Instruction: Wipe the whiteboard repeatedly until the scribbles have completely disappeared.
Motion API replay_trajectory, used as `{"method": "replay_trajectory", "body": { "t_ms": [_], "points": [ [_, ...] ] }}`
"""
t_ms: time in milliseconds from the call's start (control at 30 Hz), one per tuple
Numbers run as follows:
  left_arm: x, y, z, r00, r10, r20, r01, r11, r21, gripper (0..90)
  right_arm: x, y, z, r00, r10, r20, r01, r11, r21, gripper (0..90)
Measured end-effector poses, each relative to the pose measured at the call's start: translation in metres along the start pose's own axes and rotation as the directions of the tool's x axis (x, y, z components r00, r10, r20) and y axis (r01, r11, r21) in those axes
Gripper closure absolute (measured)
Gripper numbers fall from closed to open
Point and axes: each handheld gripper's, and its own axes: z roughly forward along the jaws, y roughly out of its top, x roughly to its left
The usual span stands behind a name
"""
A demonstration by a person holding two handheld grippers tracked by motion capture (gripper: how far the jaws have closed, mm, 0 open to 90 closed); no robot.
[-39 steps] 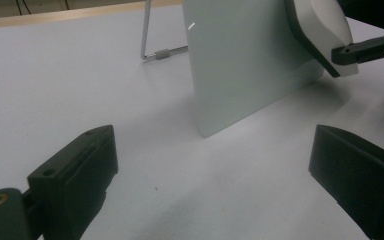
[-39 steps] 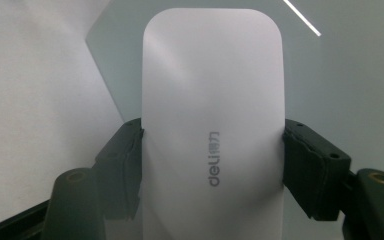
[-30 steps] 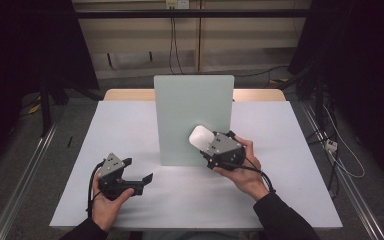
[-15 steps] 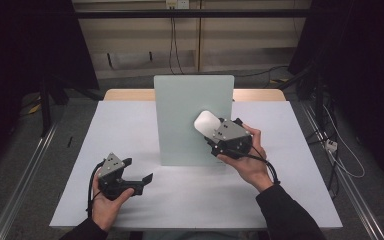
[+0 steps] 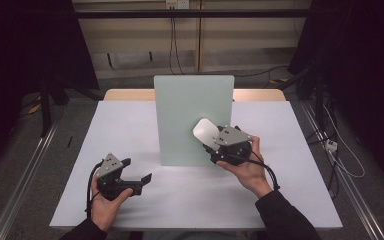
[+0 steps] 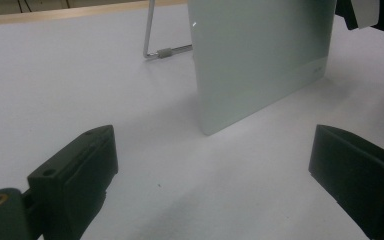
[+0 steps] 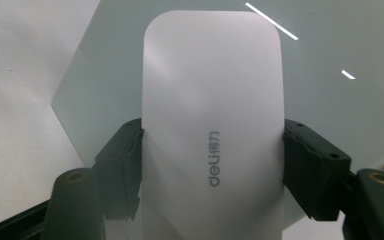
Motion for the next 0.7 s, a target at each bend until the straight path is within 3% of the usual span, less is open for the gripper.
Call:
{"method": "replay_trajectory", "body": {
  "t_ms": [533,700],
  "points": [
    [-0.001,-0.001,-0.002,1.0000,0.002,-0.005,-0.002,1.0000,0.005,5.3,-0.004,-0.014,-0.015,0.9957,0.073,-0.057,-0.073,0.997,-0.008,31.3],
    [-0.002,0.000,-0.002,1.0000,0.002,-0.006,-0.002,1.0000,0.002,5.3,-0.003,-0.017,-0.017,0.9952,0.066,-0.072,-0.066,0.998,0.006,31.3]
  ]
}}
